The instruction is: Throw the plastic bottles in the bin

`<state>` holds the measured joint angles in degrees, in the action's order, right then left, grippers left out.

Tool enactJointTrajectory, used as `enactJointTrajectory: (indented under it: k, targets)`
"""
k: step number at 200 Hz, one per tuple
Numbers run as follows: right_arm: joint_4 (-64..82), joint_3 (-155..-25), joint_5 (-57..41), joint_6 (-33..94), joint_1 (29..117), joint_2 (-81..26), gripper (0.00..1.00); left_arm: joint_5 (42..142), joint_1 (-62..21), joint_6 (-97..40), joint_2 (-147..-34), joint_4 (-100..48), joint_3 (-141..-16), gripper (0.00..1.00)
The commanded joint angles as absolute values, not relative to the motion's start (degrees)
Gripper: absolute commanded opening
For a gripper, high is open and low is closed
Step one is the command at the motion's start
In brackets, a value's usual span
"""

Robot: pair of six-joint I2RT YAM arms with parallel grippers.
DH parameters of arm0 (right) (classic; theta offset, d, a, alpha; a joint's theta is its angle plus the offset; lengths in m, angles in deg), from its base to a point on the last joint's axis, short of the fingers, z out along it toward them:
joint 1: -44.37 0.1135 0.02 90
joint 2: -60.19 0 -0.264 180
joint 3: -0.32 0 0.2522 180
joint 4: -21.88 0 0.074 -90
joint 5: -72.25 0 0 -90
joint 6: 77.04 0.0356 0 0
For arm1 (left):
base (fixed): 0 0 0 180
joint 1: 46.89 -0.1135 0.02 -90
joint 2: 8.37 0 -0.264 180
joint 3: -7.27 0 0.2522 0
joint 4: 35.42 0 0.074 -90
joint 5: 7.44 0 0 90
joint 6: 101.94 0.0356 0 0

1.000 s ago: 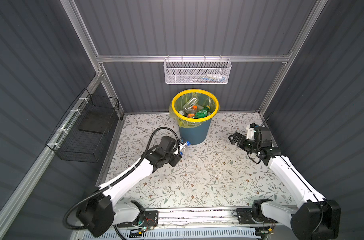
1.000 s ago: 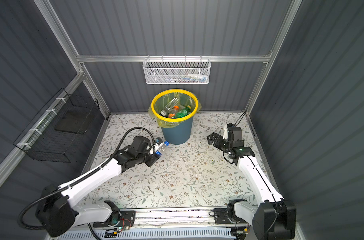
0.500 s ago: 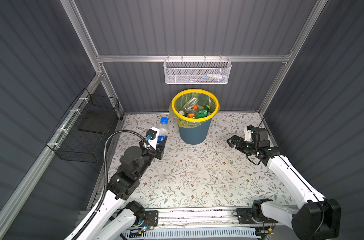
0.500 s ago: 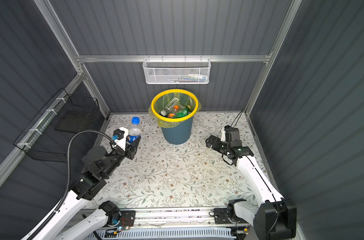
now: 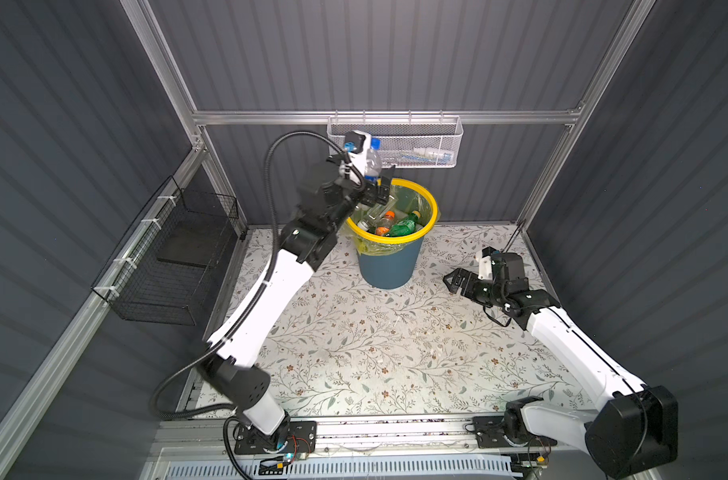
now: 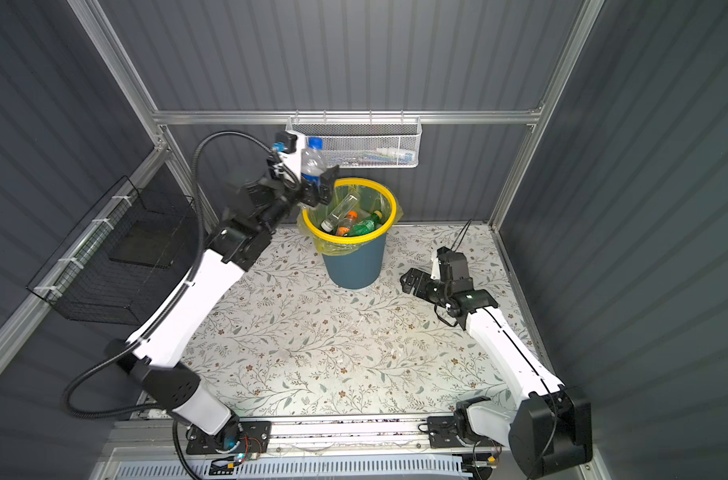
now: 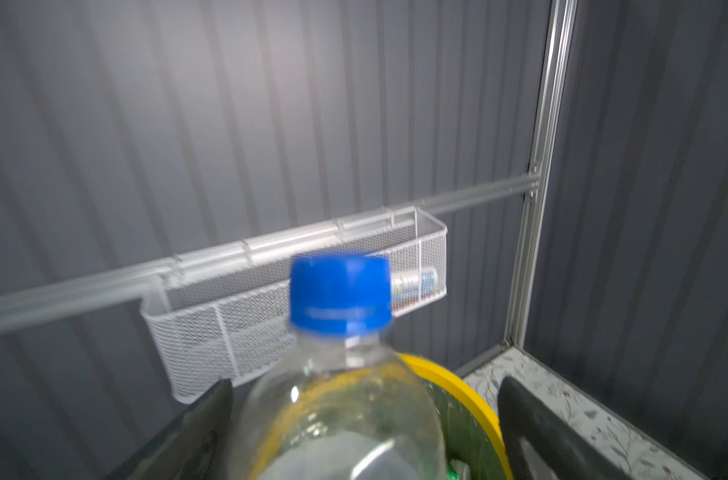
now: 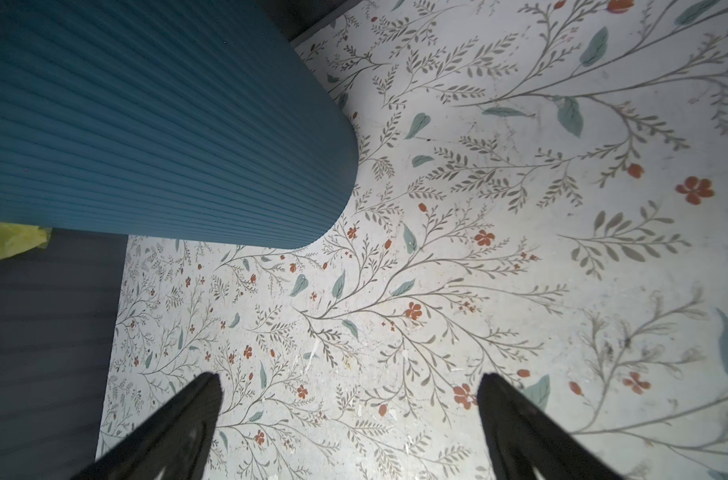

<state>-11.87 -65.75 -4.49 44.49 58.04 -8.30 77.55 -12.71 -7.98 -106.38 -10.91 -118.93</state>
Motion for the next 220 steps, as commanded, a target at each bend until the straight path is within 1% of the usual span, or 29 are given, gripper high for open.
enactJointTrajectory:
  k: [1,29,50,79,85,99,119,136,172,199,220]
  targets:
    - [-11.4,-65.7,-6.4,44.8,58.6,-7.0,0.98,78.4,-12.9,-11.0,-104.4,-2.9,-118.0,1.00]
    - [-11.6,-64.4,-8.1,44.1,58.6,-6.6,0.99,73.6,-13.3,-10.1,-97.6,-5.3,-110.7,1.00]
    - [-11.1,-64.8,-7.6,44.3,58.6,-7.9,0.99,69.6,-14.8,-9.9,-91.4,-8.2,-103.2,1.00]
    - [-10.4,-65.6,-7.9,44.4,58.6,-9.2,0.99,69.1,-22.0,-14.7,-84.4,-10.6,-90.4,1.00]
    - [-10.5,-65.7,-8.5,44.2,58.6,-9.3,0.99,68.9,-23.7,-15.9,-83.1,-11.2,-85.9,1.00]
    - [-10.8,-65.7,-10.9,43.6,58.4,-8.8,0.99,67.6,-27.5,-18.7,-80.1,-13.4,-76.9,1.00]
    - [-9.4,-64.2,-16.1,42.5,57.5,-6.9,0.99,62.1,-31.4,-21.9,-76.8,-18.8,-64.0,1.00]
    - [-6.4,-61.5,-20.2,41.9,55.8,-4.4,0.99,56.4,-33.7,-24.6,-75.7,-23.3,-54.9,1.00]
    - [3.2,-53.4,-30.3,36.8,52.3,0.9,0.99,44.0,-34.1,-26.4,-76.2,-36.9,-39.5,1.00]
    - [13.1,-46.2,-40.1,32.2,50.5,2.6,0.99,40.4,-34.1,-24.1,-79.4,-46.3,-33.6,1.00]
    - [20.7,-41.7,-42.6,30.4,47.7,1.9,0.99,38.8,-34.1,-21.5,-83.8,-52.5,-31.8,1.00]
